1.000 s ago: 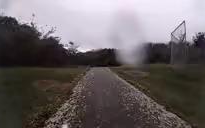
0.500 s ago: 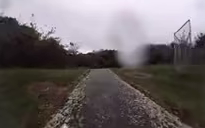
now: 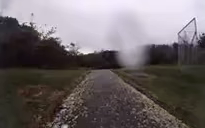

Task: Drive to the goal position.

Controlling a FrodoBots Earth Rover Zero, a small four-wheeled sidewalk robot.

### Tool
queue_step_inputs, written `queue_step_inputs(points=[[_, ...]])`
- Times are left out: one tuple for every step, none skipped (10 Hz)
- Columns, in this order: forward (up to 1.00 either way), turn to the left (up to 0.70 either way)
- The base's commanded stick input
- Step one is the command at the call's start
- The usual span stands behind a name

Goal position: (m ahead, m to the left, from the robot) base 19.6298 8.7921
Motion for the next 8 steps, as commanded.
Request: queue_step_inputs(points=[[0.7, 0.0], [0.7, 0.0], [0.7, 0.0], [0.7, 0.0], [0.7, 0.0], [0.7, 0.0], [0.7, 0.0], [0.7, 0.0]])
